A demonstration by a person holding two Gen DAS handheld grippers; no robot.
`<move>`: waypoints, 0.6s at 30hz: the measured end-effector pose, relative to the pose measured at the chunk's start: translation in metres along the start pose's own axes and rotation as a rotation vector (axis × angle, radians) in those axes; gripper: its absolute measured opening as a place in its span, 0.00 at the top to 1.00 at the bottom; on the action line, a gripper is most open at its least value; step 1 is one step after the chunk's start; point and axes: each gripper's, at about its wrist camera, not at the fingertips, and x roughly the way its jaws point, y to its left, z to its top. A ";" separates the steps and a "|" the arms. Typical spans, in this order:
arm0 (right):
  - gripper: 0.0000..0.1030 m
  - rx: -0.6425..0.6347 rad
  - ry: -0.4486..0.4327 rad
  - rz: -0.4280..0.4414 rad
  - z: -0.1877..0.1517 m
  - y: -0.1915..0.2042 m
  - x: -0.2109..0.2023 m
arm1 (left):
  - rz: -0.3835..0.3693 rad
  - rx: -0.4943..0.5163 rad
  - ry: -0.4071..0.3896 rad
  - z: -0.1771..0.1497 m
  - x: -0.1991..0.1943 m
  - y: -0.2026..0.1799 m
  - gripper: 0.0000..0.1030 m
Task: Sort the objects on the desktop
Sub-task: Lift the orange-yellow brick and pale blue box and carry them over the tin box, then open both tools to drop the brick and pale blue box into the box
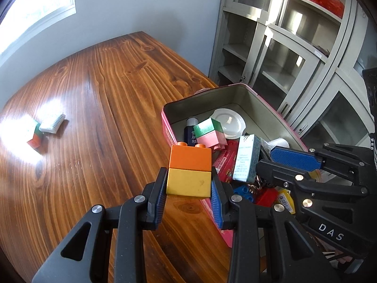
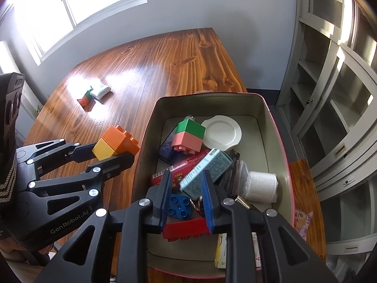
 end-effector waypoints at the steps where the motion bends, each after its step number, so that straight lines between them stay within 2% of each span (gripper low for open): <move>1: 0.73 0.002 -0.003 0.000 0.000 0.000 -0.001 | -0.001 0.004 -0.006 0.001 -0.001 -0.002 0.65; 18: 0.72 0.058 0.015 -0.030 -0.006 -0.012 0.002 | -0.051 0.033 -0.008 0.013 0.009 -0.017 0.65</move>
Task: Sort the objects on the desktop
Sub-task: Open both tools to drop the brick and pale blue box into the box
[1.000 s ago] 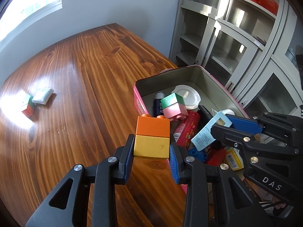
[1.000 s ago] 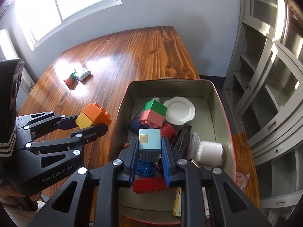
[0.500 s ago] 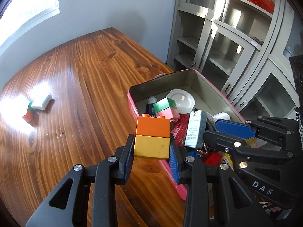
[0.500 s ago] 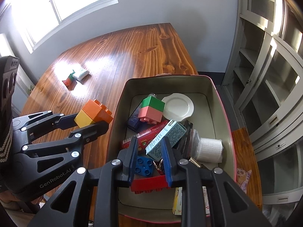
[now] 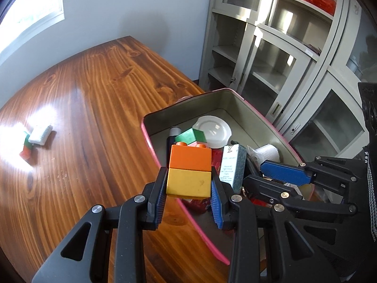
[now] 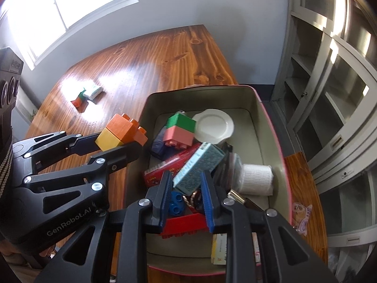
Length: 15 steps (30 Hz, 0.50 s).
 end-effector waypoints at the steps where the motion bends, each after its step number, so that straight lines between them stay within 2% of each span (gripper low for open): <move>1: 0.72 0.012 0.001 -0.001 0.000 -0.003 0.000 | -0.002 -0.007 0.004 0.001 0.002 -0.001 0.65; 5: 0.72 0.032 0.005 -0.007 -0.001 -0.007 -0.001 | -0.029 -0.038 0.031 0.005 0.009 -0.001 0.65; 8: 0.65 0.038 0.002 -0.020 -0.003 -0.008 -0.002 | -0.026 -0.060 0.057 0.006 0.016 0.001 0.64; 12: 0.63 0.044 -0.007 -0.033 -0.003 -0.009 -0.005 | -0.015 -0.080 0.064 0.005 0.018 0.004 0.51; 15: 0.60 0.045 -0.008 -0.036 -0.002 -0.008 -0.005 | -0.016 -0.096 0.064 0.002 0.017 0.009 0.49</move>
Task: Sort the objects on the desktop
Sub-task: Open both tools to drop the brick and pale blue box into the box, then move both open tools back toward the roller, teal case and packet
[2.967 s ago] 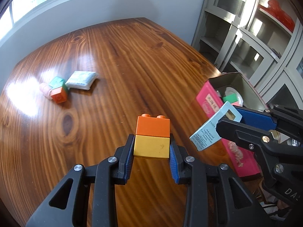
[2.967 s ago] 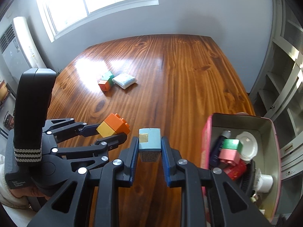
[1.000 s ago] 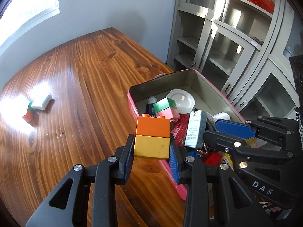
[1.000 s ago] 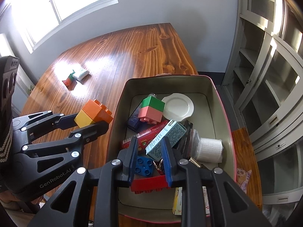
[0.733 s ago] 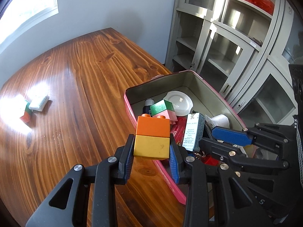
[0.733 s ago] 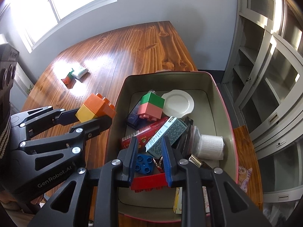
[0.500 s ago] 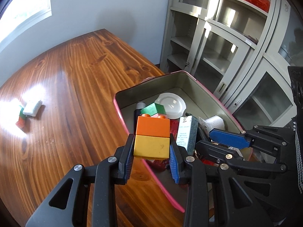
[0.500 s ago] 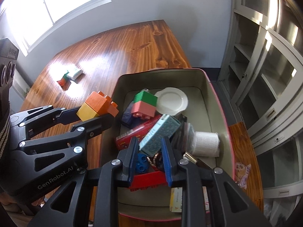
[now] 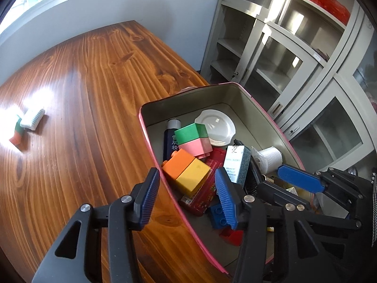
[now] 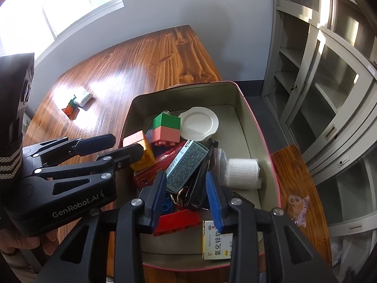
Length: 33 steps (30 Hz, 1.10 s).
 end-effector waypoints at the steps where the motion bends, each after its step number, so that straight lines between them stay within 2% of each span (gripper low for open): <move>1: 0.60 -0.002 0.000 0.000 0.000 0.001 0.000 | 0.002 -0.003 0.000 -0.001 -0.001 0.002 0.49; 8: 0.57 -0.013 -0.003 0.010 0.003 0.011 0.002 | 0.022 -0.020 -0.007 -0.006 -0.009 0.015 0.49; 12: 0.47 -0.028 -0.013 0.009 0.005 0.021 0.001 | 0.046 -0.031 -0.006 -0.009 -0.012 0.025 0.49; 26: 0.39 -0.041 -0.034 -0.003 0.012 0.054 0.002 | 0.060 -0.062 -0.007 -0.014 -0.022 0.060 0.49; 27: 0.38 -0.043 -0.034 -0.003 0.012 0.056 0.003 | 0.063 -0.068 -0.004 -0.014 -0.023 0.064 0.48; 28: 0.38 -0.045 -0.034 -0.002 0.013 0.059 0.003 | 0.066 -0.075 -0.001 -0.015 -0.023 0.068 0.42; 30: 0.37 -0.049 -0.033 -0.002 0.013 0.065 0.004 | 0.071 -0.087 -0.006 -0.017 -0.025 0.075 0.36; 33: 0.34 -0.056 -0.032 -0.001 0.014 0.073 0.006 | 0.077 -0.096 -0.005 -0.019 -0.027 0.084 0.36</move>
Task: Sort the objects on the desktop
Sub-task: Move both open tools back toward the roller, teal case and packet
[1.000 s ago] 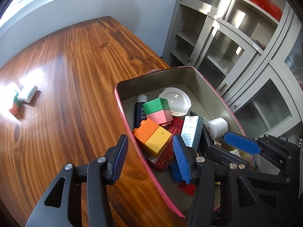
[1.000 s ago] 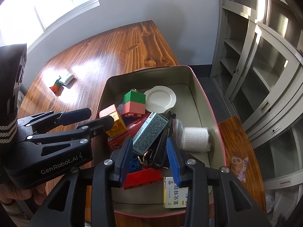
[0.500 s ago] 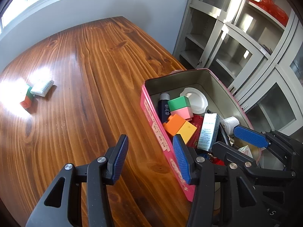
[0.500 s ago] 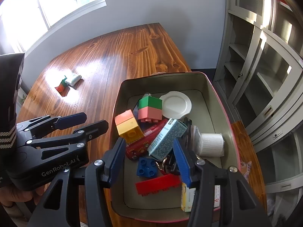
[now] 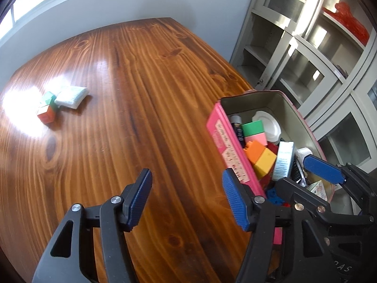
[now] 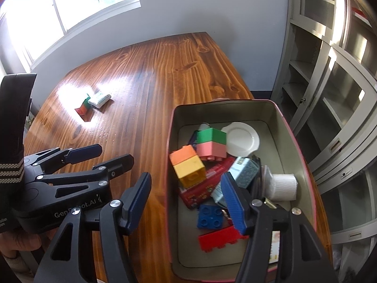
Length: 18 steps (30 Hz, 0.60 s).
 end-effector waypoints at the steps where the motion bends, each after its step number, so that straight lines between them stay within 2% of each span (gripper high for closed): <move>1: 0.33 -0.003 0.000 0.001 0.000 0.003 0.001 | 0.001 -0.004 0.002 0.000 0.000 0.004 0.36; 7: 0.30 -0.017 0.004 0.005 0.002 0.021 0.006 | 0.010 -0.025 0.007 -0.005 -0.001 0.023 0.36; 18: 0.30 -0.046 0.009 0.009 0.005 0.056 0.021 | 0.032 -0.087 0.021 -0.017 -0.004 0.069 0.36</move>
